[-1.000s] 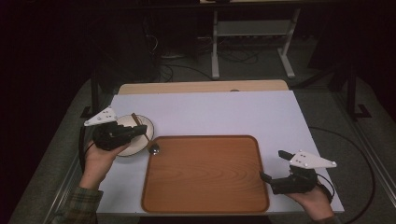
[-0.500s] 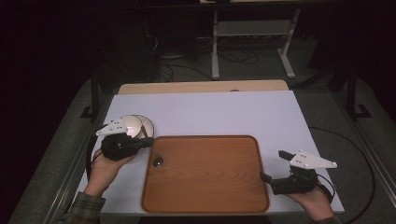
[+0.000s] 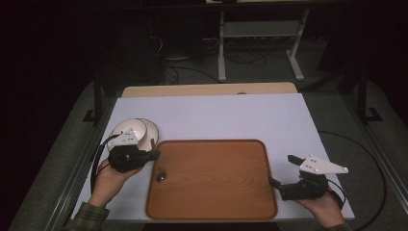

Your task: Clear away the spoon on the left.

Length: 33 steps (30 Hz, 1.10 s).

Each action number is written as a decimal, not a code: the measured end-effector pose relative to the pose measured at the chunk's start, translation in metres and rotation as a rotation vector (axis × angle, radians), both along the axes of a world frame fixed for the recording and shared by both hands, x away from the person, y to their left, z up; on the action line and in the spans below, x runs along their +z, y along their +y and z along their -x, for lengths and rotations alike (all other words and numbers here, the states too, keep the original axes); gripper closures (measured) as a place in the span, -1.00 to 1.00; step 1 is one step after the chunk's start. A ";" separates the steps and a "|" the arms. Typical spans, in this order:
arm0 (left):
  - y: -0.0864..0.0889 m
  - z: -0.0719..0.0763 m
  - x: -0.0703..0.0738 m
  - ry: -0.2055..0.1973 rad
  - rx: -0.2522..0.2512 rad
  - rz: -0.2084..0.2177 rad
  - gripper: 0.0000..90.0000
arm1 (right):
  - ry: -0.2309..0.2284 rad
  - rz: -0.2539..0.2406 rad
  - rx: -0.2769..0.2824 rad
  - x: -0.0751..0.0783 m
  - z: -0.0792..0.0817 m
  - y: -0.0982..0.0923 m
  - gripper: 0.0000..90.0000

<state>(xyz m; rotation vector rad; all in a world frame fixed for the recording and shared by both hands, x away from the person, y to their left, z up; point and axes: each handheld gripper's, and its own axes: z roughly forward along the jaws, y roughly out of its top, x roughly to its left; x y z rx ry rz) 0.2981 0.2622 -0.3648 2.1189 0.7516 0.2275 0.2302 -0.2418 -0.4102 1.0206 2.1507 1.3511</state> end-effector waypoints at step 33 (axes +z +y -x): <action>-0.044 -0.022 -0.026 0.011 -0.073 0.054 0.97 | 0.000 0.011 0.006 -0.001 -0.002 0.002 -1.00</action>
